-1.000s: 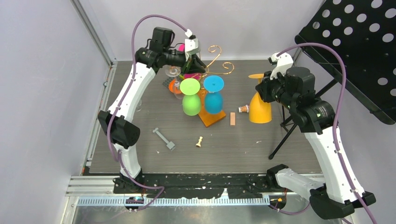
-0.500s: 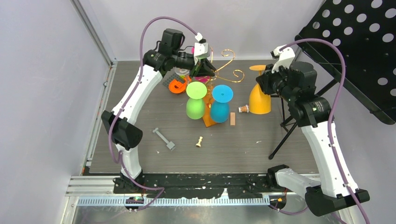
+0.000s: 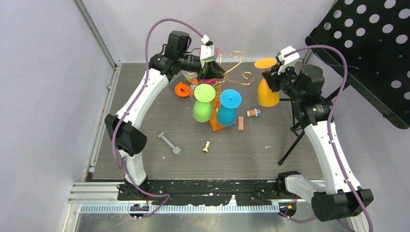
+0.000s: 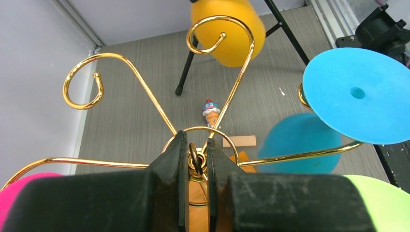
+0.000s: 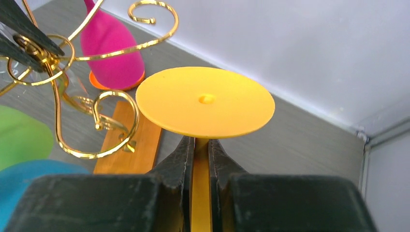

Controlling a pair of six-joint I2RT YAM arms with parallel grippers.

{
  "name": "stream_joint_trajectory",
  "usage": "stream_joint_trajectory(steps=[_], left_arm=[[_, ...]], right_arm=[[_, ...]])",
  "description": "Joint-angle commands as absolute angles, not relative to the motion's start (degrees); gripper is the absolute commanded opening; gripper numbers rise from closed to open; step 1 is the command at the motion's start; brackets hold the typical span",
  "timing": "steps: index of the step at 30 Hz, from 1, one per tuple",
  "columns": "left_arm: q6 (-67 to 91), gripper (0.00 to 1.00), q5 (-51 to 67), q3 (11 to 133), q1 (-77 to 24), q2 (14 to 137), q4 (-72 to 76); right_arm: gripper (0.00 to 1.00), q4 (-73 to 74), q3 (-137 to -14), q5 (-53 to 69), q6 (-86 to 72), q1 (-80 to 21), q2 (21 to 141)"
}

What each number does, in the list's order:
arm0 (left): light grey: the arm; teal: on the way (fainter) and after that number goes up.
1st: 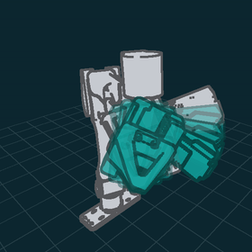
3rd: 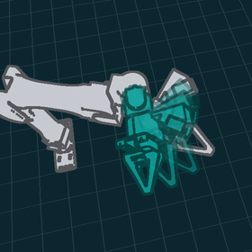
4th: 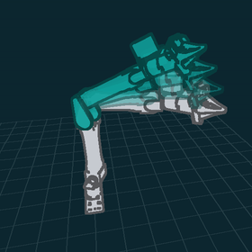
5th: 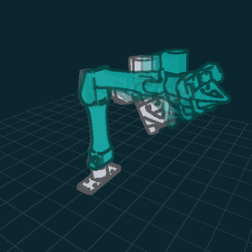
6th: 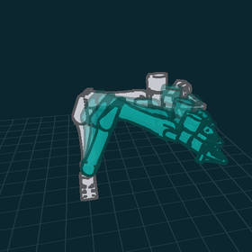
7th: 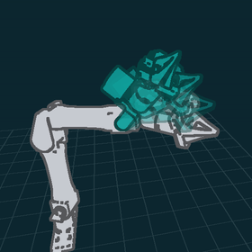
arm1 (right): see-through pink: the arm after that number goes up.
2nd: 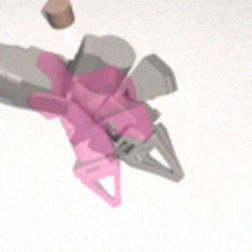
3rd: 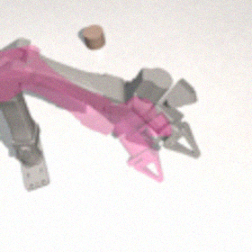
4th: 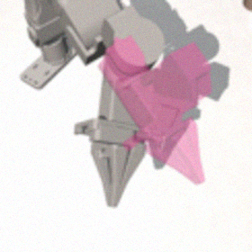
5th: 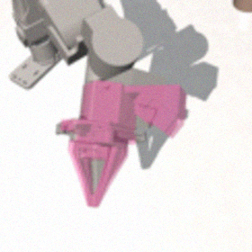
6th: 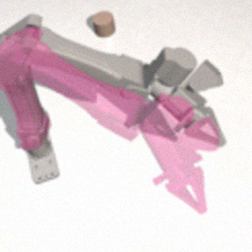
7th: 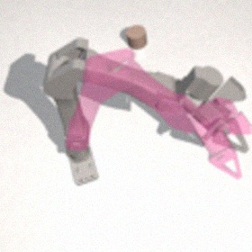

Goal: Place the wine glass upside down on the wine glass rack
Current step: Adjust the wine rack at the center of the board, then turn the wine glass upside down at the wine rack.

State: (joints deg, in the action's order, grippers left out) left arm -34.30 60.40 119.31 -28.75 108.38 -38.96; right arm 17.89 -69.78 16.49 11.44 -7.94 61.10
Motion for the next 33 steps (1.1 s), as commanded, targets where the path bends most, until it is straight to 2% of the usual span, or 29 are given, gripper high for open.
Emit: stream_joint_trajectory(steps=[1,9,15,22,33], left_arm=[[-32.2,0.00,62.5,116.5,-29.7,107.4,-45.4],[-32.0,0.00,62.4,116.1,-29.7,106.5,-44.9],[-31.8,0.00,62.8,115.1,-29.7,106.0,-44.4],[-31.1,0.00,63.0,115.2,-29.7,106.4,-43.9],[-31.0,0.00,63.2,115.0,-29.7,106.5,-43.7]], right_arm=[[0.06,5.8,-70.0,23.2,16.2,-7.2,63.2],[0.06,-9.1,-60.8,33.5,20.1,-6.3,64.1],[0.06,-21.5,-52.9,35.0,18.3,-6.0,63.5],[0.06,-29.8,-49.6,38.1,13.5,-6.0,64.5],[0.07,-37.1,-46.7,28.5,8.4,-5.9,62.9]])
